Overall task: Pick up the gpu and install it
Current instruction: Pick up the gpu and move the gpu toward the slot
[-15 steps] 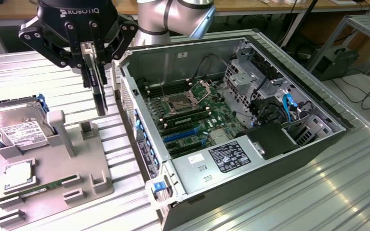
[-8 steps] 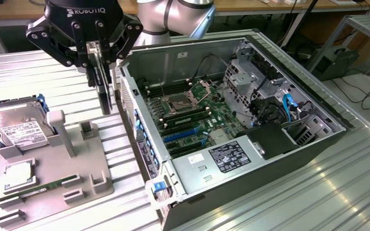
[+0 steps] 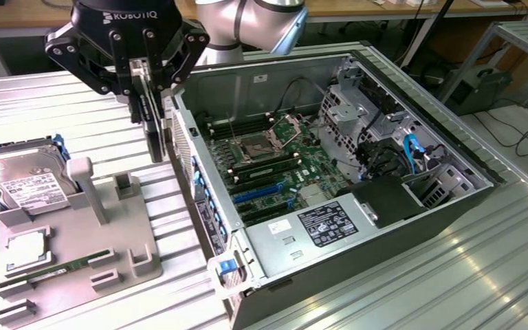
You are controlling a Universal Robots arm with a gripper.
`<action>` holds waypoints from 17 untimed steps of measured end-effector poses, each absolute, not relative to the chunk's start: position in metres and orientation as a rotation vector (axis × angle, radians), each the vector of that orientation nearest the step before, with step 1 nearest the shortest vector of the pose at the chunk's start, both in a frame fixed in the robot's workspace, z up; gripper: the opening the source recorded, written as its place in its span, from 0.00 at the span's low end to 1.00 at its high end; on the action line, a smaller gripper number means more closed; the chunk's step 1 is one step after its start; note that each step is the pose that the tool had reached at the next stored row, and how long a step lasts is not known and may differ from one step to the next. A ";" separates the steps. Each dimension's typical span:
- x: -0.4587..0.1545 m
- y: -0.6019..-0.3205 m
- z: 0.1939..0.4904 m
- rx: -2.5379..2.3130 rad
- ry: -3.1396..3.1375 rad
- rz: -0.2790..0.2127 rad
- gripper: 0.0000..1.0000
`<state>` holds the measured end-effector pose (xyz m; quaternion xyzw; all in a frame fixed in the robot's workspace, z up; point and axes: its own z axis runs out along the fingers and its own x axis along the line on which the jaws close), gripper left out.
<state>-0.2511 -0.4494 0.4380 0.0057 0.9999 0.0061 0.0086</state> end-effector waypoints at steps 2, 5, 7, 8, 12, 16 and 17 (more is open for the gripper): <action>-0.250 -0.449 0.438 0.018 3.124 0.019 0.27; -0.248 -0.449 0.438 0.018 3.124 0.019 0.27; -0.247 -0.449 0.438 0.018 3.124 0.019 0.27; -0.247 -0.449 0.438 0.018 3.124 0.019 0.27; -0.244 -0.449 0.438 0.018 3.124 0.019 0.27; -0.241 -0.449 0.438 0.018 3.124 0.019 0.27; -0.240 -0.449 0.438 0.018 3.124 0.019 0.27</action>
